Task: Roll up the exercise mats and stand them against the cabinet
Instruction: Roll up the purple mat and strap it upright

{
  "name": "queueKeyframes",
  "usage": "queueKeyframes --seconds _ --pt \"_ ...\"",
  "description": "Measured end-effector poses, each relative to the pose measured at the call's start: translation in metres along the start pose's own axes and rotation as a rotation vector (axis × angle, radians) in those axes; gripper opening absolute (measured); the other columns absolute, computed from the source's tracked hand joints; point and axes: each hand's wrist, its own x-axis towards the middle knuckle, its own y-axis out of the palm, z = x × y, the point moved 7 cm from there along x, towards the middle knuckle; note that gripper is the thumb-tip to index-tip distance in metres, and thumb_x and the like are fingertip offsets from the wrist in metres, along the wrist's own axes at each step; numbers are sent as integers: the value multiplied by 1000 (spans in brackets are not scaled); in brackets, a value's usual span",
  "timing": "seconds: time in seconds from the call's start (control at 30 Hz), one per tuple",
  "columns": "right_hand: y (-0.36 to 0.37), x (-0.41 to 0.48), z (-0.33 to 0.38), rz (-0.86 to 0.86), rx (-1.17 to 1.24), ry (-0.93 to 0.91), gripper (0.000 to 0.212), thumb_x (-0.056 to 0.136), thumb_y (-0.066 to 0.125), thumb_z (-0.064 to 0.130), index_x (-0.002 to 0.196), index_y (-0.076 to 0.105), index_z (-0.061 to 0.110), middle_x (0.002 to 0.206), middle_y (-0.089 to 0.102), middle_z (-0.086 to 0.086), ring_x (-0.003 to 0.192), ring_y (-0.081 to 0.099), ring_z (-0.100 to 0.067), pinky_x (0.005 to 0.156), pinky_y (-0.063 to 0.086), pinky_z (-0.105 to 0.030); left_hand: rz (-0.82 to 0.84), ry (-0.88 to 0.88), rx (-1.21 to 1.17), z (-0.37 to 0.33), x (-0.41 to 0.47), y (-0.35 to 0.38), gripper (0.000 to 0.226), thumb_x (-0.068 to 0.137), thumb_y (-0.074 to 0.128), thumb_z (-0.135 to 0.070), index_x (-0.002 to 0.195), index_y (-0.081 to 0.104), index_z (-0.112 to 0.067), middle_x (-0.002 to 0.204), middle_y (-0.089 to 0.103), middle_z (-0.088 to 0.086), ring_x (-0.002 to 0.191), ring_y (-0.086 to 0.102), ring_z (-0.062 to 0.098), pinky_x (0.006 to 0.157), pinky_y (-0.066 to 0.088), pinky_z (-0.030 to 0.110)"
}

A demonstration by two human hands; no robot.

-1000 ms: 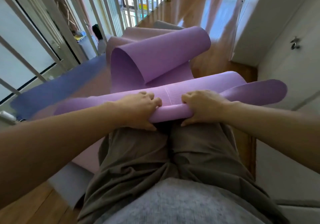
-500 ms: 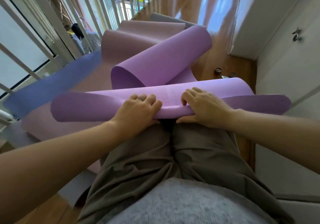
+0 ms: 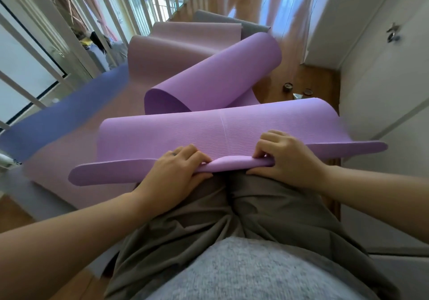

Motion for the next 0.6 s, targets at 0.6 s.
queueKeyframes --seconds 0.6 --pt "4 16 -45 53 66 283 64 70 45 79 61 52 16 55 49 8 51 45 -12 54 40 -29 -24 4 -270 35 21 5 53 96 33 -56 94 70 -17 89 49 -12 82 39 2 78 33 13"
